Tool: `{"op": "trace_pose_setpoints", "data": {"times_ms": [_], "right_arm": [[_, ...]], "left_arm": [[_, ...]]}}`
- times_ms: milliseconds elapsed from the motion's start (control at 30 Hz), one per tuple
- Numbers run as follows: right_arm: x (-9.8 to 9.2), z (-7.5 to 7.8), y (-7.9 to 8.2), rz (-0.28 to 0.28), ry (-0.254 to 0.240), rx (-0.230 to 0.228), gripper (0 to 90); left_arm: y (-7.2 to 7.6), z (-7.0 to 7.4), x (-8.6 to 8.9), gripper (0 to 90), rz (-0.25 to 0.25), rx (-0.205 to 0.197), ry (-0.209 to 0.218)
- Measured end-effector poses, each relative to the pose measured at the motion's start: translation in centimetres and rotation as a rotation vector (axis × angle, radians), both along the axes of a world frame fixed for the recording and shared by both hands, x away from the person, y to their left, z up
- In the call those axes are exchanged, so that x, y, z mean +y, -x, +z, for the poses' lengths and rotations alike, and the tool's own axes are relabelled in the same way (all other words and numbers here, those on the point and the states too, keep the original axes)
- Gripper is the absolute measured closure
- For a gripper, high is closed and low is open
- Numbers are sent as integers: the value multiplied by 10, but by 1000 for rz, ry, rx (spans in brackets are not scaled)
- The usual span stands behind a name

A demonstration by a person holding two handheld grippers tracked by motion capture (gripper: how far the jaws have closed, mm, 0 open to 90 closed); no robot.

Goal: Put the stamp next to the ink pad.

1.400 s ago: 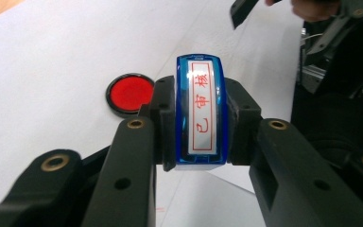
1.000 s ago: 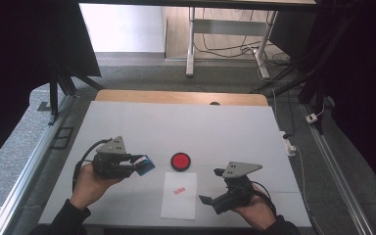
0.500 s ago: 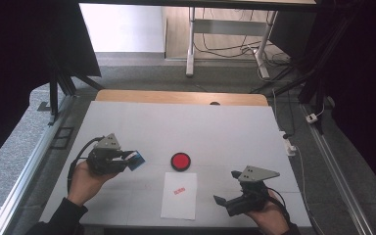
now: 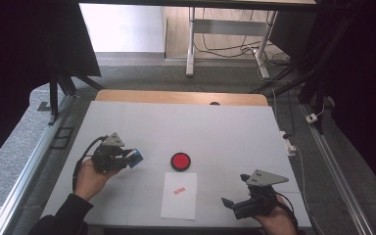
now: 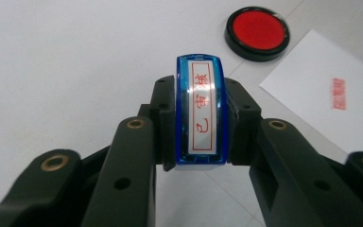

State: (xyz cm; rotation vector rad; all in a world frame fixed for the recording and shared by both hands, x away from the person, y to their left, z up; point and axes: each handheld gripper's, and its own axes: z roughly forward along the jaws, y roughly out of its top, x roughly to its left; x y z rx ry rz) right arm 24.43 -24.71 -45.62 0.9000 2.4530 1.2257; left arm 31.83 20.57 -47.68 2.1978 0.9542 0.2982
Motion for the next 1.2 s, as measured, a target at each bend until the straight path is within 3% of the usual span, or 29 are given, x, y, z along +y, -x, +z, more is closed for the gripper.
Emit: {"op": "trace_pose_setpoints", "data": {"times_ms": [167, 800, 1000, 1200], "right_arm": [[-2, -1, 1, -4, 6, -2, 0], [-5, -3, 1, -17, 29, 5, 0], [-7, -4, 1, -21, 34, 3, 0], [-9, -4, 1, -33, 29, 6, 0]], "left_arm": [[-6, -9, -3, 694, 13, 20, -34], [-14, -29, -9, 689, 28, 70, -91], [-14, -30, -8, 626, 37, 73, -74], [-12, -25, -4, 492, 39, 61, -26]]}}
